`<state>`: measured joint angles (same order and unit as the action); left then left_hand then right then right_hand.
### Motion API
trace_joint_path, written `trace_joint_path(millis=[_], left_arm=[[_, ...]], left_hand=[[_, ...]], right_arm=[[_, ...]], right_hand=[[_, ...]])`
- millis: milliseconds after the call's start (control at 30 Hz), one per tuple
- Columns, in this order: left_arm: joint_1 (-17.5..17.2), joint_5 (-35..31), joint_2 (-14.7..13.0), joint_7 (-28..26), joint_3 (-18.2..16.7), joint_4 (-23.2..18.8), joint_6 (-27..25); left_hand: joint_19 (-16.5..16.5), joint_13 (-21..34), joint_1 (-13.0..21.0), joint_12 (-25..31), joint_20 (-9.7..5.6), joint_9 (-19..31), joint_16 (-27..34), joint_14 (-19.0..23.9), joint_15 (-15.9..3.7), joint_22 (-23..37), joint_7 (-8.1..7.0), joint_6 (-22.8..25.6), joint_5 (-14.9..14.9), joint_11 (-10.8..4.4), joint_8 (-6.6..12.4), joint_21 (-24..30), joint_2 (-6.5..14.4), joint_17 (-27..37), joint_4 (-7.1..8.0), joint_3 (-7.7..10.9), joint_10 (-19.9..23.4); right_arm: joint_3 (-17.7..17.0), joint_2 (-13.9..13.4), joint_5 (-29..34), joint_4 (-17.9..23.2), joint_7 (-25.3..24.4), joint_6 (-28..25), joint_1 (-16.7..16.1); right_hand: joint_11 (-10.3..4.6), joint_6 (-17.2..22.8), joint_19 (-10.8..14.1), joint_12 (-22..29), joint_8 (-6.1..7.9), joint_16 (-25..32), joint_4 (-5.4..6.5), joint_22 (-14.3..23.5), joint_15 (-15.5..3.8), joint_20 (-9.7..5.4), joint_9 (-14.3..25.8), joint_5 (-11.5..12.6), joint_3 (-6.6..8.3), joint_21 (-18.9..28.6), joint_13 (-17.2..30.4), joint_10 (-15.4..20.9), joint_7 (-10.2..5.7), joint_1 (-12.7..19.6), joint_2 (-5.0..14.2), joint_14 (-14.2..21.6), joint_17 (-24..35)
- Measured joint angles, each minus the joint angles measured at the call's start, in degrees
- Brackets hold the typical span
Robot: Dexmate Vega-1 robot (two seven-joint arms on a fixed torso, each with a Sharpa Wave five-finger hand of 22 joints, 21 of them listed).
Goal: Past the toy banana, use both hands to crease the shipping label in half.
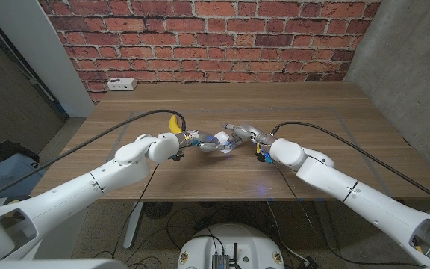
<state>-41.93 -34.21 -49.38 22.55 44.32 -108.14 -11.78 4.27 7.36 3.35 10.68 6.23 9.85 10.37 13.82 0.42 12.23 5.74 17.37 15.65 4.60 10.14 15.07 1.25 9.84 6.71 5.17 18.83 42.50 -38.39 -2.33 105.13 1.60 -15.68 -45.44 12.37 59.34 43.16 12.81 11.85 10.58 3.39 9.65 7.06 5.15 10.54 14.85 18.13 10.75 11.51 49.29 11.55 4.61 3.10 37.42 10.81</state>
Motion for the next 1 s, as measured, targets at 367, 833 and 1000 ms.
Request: trace_joint_path(millis=[367,833,1000], left_arm=[[0.14,-0.11,0.07,0.01,0.07,0.05,-0.03],[0.1,-0.28,0.21,-0.8,-0.06,0.03,-0.02],[-1.1,-0.27,-0.02,-3.89,-1.0,-0.34,0.54]], left_hand=[[0.0,0.01,0.23,-0.01,0.0,0.0,0.0,0.0,0.0,0.01,-0.28,-0.28,-0.21,-0.17,0.0,0.0,0.23,0.04,-0.15,-0.15,-0.21],[0.0,0.02,0.75,0.75,0.0,0.01,0.01,0.01,0.0,0.02,-1.35,0.75,-0.43,-1.04,0.47,0.0,0.75,0.05,-0.15,-0.15,0.45],[-0.99,0.21,1.57,0.75,0.99,0.02,0.01,-0.73,0.74,0.02,-3.45,-0.13,-0.43,-1.33,0.38,-0.27,1.56,0.04,-0.41,0.11,0.26]], right_arm=[[0.26,-0.44,0.75,1.32,-1.77,-4.65,0.08],[-1.56,-0.68,-0.06,0.8,-4.82,-1.56,-2.14],[-2.77,-0.31,-1.51,-0.59,-5.86,4.46,-3.37]], right_hand=[[0.22,-1.94,-0.29,-0.35,-0.86,0.0,0.1,-0.14,0.29,0.3,0.28,0.44,0.12,-0.43,-0.06,-0.64,-0.1,0.01,0.0,-0.31,-0.01],[0.23,-0.89,-0.39,-0.01,-0.59,0.72,0.64,-0.16,1.54,0.81,0.27,1.07,1.35,-0.1,0.1,1.49,-0.09,1.6,2.5,1.39,-0.01],[0.24,-1.99,-0.5,-0.01,-0.59,0.52,0.24,-0.19,1.09,0.93,0.27,1.08,2.22,-0.11,0.1,1.49,-0.74,2.62,3.52,0.93,-0.06]])
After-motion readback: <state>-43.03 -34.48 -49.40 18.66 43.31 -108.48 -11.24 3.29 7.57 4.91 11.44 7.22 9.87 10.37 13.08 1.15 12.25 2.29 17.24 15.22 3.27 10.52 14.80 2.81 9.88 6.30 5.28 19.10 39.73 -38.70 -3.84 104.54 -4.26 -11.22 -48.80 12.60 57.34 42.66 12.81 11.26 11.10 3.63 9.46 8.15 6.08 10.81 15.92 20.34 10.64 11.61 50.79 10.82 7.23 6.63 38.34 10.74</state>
